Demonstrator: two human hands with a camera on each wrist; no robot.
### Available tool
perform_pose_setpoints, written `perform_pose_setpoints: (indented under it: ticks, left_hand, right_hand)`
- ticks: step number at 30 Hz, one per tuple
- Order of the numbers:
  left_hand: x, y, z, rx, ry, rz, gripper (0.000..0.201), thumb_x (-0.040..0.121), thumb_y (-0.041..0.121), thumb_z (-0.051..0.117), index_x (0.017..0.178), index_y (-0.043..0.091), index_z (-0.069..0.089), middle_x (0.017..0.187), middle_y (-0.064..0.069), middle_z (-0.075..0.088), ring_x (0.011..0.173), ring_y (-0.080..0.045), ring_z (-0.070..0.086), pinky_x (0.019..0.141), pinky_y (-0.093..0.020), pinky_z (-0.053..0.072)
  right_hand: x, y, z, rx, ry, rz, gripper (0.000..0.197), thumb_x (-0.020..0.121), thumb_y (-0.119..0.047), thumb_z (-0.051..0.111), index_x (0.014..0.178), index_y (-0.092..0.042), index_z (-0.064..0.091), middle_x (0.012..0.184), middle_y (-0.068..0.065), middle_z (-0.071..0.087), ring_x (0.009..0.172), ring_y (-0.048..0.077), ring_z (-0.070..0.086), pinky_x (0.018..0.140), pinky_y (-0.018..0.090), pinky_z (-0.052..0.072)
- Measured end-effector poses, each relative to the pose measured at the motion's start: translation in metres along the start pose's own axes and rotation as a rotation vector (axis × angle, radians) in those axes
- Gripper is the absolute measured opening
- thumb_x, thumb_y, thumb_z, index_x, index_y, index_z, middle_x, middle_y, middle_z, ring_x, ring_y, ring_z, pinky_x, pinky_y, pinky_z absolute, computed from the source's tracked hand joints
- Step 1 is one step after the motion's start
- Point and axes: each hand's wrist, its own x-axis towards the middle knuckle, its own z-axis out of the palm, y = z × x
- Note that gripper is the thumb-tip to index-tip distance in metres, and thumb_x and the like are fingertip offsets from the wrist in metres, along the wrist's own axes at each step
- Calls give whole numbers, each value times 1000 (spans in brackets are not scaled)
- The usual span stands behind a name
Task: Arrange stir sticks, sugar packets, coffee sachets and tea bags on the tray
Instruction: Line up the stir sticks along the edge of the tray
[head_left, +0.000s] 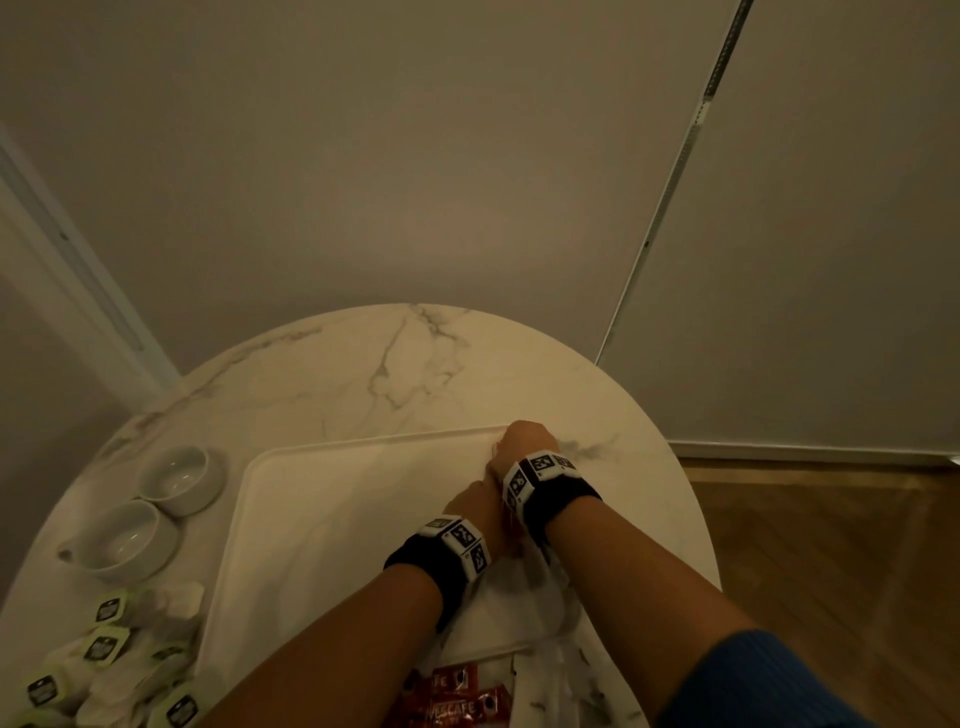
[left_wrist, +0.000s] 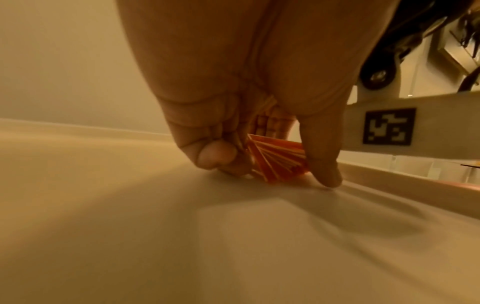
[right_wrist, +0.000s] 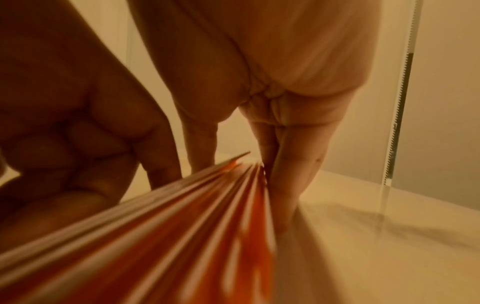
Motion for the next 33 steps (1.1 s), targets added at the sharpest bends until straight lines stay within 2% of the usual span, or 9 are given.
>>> perform_pose_setpoints:
  ticks: [5,8,10,12,16,20,23,27,33]
  left_hand:
    - [1,7,-2,18,-23,-35,62,77,28,76,129,10,48,122,-12,60,110,-27,59,89,-30,46]
    - [4,6,-2,-5,-40,-73,73,71,31,81,131,10,47,128,-12,55,117,-27,55,94,-30,45]
    - [7,5,-3,-1,-31,-69,68,73,24,79,131,9,46,130,-12,54,118,-28,54,96,-30,45]
    - [8,5,-3,29,-12,-54,60,78,19,74,129,8,46,128,-13,54,115,-29,55,94,-31,45]
    - [12,7,-5,25,-14,-67,53,79,20,71,124,7,48,122,-14,56,108,-30,58,86,-31,47]
    - [20,12,-7,-11,-46,-106,69,73,23,78,131,7,44,125,-13,56,113,-28,57,90,-31,48]
    - [22,12,-2,-16,-30,-130,86,69,28,82,138,8,33,131,-14,44,120,-28,48,98,-33,43]
    - [21,14,-5,-7,1,-130,91,64,27,83,138,15,32,128,-13,41,112,-29,47,93,-35,46]
    - [24,11,-5,43,7,-91,93,62,43,81,137,18,33,130,-10,43,107,-29,45,96,-37,44]
  right_hand:
    - [5,5,-9,82,-59,33,24,86,-31,68,87,-7,67,88,8,64,96,25,65,68,26,45]
    - [9,14,-8,81,-16,59,30,93,-25,56,111,-2,63,114,15,62,111,31,59,77,28,43]
    - [12,21,-4,31,-23,97,37,96,-24,49,127,-5,55,132,13,55,122,31,52,93,33,45]
    - [13,24,-5,15,1,102,33,98,-22,45,121,-3,57,129,14,57,119,29,54,96,34,46]
    - [20,25,-6,-14,-37,117,20,92,-18,50,79,-7,60,101,12,66,86,25,61,72,28,45]
    - [58,50,32,-108,-92,91,46,77,-32,55,120,-19,62,127,4,61,112,29,60,93,42,51]
    - [17,34,2,-132,-85,-27,31,90,-17,53,119,-14,63,125,7,60,118,25,56,100,35,46]
    - [-2,31,-21,35,-93,-30,27,87,-15,57,113,-9,64,114,10,63,103,26,61,87,33,51]
    - [-30,43,-10,-124,-257,-121,103,56,-26,90,138,-18,28,131,9,37,120,31,48,99,45,46]
